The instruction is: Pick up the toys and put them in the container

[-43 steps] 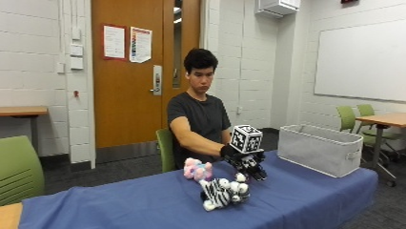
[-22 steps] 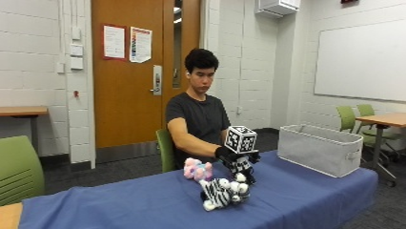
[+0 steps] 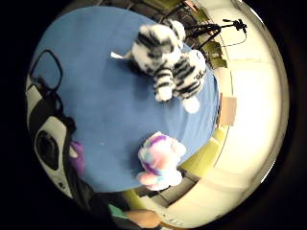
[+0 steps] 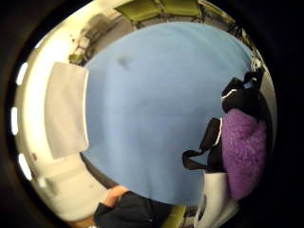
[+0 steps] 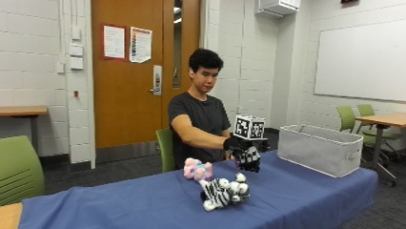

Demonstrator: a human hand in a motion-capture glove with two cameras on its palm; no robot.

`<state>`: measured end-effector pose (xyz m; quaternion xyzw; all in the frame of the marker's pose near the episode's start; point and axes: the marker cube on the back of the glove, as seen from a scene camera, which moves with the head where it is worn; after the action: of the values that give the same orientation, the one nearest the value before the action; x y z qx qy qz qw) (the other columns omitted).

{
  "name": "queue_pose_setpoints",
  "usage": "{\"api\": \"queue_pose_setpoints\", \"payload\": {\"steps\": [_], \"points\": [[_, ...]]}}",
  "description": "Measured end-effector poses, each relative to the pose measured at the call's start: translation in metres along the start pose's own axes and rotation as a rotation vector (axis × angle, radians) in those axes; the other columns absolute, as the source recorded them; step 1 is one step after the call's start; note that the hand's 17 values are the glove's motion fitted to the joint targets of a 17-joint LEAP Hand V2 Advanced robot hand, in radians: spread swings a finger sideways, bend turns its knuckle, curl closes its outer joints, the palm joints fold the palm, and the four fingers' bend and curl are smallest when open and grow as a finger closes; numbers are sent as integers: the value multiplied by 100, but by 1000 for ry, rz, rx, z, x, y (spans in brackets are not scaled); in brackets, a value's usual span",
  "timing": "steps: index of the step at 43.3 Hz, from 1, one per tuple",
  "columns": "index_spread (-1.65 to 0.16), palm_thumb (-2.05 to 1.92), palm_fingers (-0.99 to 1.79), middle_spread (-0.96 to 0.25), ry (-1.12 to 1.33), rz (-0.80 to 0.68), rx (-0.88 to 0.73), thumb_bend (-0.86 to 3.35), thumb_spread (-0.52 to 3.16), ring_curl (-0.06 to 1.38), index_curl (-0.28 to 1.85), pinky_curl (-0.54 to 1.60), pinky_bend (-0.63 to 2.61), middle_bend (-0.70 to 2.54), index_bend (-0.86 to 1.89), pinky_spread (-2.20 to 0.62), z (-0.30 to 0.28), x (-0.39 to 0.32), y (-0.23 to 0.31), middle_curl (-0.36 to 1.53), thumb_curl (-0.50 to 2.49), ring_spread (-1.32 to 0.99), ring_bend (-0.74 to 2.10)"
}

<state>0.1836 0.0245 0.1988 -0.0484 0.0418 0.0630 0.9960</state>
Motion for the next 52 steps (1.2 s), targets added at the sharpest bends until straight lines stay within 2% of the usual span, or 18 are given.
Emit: {"api": "queue_pose_setpoints", "payload": {"steps": [5,14,23,25,29,30,35,37,42,45,49,52], "points": [[-29,58,128,-31,-26,-42,51,22,115,48,51,35,73,80,22,-47,-32,-19,-15,41,42,-44,101],[-29,58,142,-30,-33,-63,139,19,104,53,60,37,70,99,46,-49,-106,-56,-48,51,51,-40,113],[-27,56,136,-28,-93,-104,221,17,96,56,69,41,77,110,66,-49,-185,-117,-63,57,60,-38,121],[-26,56,135,-27,-115,-179,245,17,95,56,71,42,78,112,69,-49,-202,-138,-59,58,63,-37,122],[-25,55,132,-26,-171,-537,313,17,92,57,74,43,80,115,74,-48,-243,-204,-41,59,67,-37,125],[-24,55,131,-26,-171,-575,326,17,91,57,74,44,81,116,75,-48,-251,-221,-38,60,68,-37,125],[-23,54,128,-25,-108,-366,357,17,89,57,76,45,83,118,79,-48,-270,-300,-45,61,73,-36,127],[-22,54,127,-24,-96,-378,359,18,88,58,76,45,84,118,79,-49,-272,-327,-44,61,75,-36,129],[-22,54,125,-24,-182,-578,345,19,88,58,77,46,85,120,79,-48,-269,-366,-45,62,80,-35,130],[-21,53,124,-24,-254,-536,315,20,89,58,78,46,85,121,78,-48,-264,-356,-65,63,83,-35,132],[-21,52,123,-24,-405,-464,268,20,89,58,78,46,85,122,77,-48,-267,-376,-64,63,87,-35,133],[-21,51,123,-24,-379,-429,261,21,90,58,78,46,85,122,77,-48,-260,-382,-65,64,89,-35,134]]}}
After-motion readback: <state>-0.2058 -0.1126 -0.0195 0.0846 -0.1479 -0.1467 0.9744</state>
